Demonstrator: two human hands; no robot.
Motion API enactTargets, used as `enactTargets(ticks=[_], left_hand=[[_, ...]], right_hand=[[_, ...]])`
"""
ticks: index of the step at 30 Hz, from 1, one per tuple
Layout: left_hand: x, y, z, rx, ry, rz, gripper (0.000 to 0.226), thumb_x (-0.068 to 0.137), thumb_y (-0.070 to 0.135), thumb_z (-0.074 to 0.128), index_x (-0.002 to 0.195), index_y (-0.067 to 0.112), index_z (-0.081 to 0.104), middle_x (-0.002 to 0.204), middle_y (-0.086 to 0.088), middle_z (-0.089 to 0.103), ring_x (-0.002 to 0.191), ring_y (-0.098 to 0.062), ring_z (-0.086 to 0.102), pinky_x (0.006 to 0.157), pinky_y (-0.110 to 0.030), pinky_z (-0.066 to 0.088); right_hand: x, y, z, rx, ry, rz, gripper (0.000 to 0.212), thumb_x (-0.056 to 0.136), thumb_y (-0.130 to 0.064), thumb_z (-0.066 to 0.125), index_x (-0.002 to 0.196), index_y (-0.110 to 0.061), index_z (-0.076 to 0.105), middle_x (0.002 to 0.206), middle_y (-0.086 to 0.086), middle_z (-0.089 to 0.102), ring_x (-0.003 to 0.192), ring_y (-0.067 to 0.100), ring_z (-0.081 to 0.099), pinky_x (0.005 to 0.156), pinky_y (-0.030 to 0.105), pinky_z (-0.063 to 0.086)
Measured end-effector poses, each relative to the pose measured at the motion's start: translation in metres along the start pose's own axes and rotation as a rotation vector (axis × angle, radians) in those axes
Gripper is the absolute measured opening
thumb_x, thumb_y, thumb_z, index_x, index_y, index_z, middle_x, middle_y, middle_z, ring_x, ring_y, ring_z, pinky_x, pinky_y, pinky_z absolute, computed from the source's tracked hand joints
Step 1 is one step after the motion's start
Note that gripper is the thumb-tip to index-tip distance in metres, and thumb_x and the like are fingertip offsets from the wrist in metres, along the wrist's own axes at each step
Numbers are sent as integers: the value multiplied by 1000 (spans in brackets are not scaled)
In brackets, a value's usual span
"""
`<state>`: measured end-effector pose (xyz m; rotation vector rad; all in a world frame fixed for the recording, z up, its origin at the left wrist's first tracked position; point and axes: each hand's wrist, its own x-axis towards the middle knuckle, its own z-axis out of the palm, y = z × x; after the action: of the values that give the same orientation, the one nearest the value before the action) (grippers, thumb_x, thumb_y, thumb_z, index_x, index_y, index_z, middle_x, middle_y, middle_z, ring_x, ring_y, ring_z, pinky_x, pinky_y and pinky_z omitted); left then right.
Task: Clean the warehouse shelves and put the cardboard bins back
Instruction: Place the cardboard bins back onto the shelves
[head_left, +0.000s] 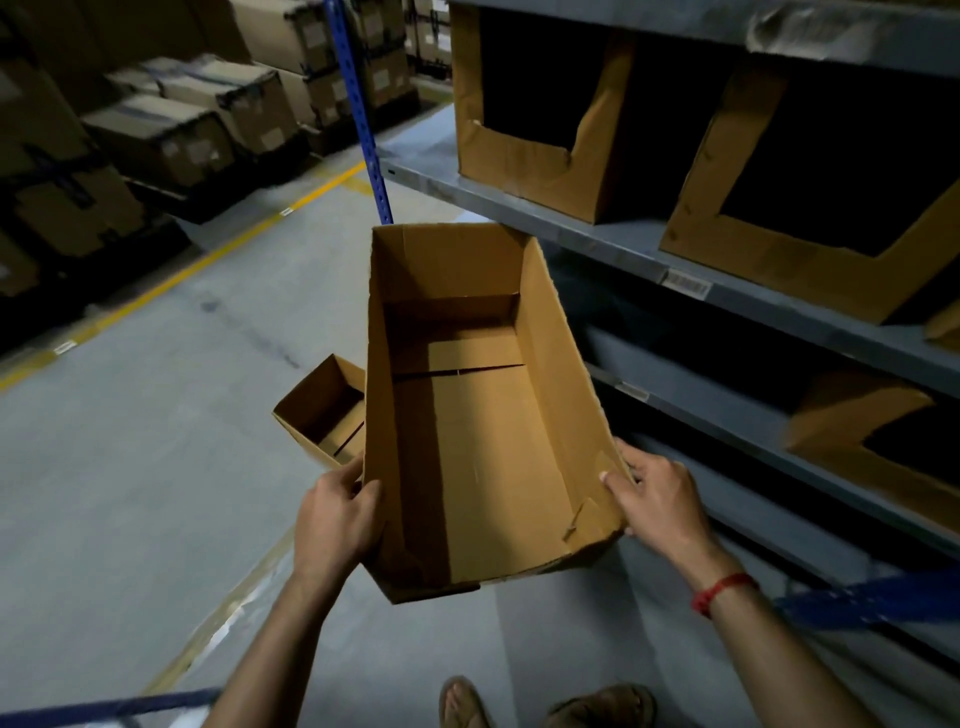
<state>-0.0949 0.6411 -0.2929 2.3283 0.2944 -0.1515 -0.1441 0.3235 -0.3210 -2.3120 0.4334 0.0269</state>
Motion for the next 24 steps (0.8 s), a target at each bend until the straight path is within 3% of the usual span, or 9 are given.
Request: enactTargets(ticks=[7,9,12,15,18,21,24], left_hand=[[17,20,24,-7,-114,39,41,97,15,54,136,24,61,111,-4,73,85,-19,67,79,-34,56],[28,29,36,-25,-191,60,41,100,16,54,140,23,56,113,-1,71,87,-15,68,80,-34,58],[42,45,55,-38,-308,132,38,102,23,54,141,24,55,122,2,69,98,-17,69,88,-41,58],[53,62,75,5,-334,204,38,102,37,52,137,21,58,125,-1,69,108,-21,67,92,-47,56],[58,78,97,4,-350,231,43,102,48,47,134,22,60,119,-3,71,104,-21,69,90,-46,58],[65,92,120,-17,-352,242,56,95,64,41,133,28,60,117,-1,73,104,-24,71,87,-46,59],[68,118,141,-51,-367,256,43,102,47,46,139,27,56,117,0,70,99,-22,70,84,-39,59]], right_hand=[[-1,19,-13,-20,78,62,42,95,-22,61,137,-27,58,98,3,74,72,18,69,64,40,63],[-3,25,-18,-32,98,84,42,96,-23,61,138,-25,57,102,3,74,73,17,68,68,34,62],[-8,37,-29,-36,152,104,43,95,-23,64,137,-22,58,108,3,73,88,17,67,75,19,48],[-8,56,-39,-7,219,141,40,95,-27,64,134,-23,61,108,0,74,95,20,69,77,20,47],[-3,76,-50,-7,245,214,39,97,-34,59,136,-29,60,107,-1,75,92,20,68,72,19,46],[7,91,-63,23,272,262,36,98,-34,58,134,-33,61,106,-5,75,83,11,62,58,8,38],[18,107,-77,24,312,294,35,97,-33,60,132,-33,62,103,-8,75,82,9,64,60,9,42]])
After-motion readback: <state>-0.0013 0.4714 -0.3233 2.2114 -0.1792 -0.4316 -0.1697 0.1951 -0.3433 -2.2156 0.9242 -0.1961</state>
